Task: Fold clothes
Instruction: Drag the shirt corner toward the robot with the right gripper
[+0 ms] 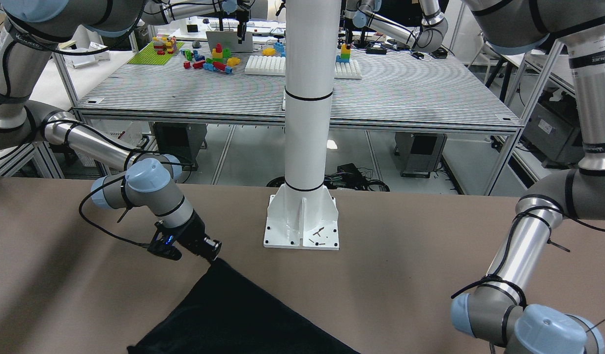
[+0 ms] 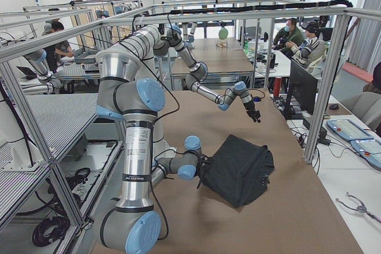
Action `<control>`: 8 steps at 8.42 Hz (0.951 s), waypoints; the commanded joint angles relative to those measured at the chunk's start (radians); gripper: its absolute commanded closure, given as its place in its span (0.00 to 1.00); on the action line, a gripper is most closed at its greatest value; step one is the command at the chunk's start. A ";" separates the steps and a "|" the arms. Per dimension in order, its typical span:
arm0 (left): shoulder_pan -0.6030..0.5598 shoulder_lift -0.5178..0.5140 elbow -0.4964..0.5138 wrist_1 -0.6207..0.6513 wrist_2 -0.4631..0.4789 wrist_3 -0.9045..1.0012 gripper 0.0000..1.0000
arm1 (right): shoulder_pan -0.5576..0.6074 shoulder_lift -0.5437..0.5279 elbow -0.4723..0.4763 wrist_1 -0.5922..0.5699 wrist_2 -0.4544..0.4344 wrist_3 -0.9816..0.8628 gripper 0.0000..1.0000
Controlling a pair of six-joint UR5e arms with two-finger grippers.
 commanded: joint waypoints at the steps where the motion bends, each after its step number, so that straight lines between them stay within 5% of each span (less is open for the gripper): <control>1: 0.010 -0.001 0.000 0.001 -0.003 -0.002 0.41 | -0.126 -0.007 0.074 0.009 0.276 -0.002 0.24; 2: 0.013 -0.003 -0.006 0.001 -0.012 -0.003 0.41 | -0.200 0.025 0.063 0.008 0.269 -0.002 0.05; 5: 0.024 0.047 -0.130 0.001 -0.084 -0.058 0.33 | -0.192 0.080 0.043 0.008 0.206 -0.001 0.05; 8: 0.156 0.239 -0.369 -0.001 -0.074 -0.145 0.26 | -0.120 0.094 0.042 0.008 0.164 -0.001 0.05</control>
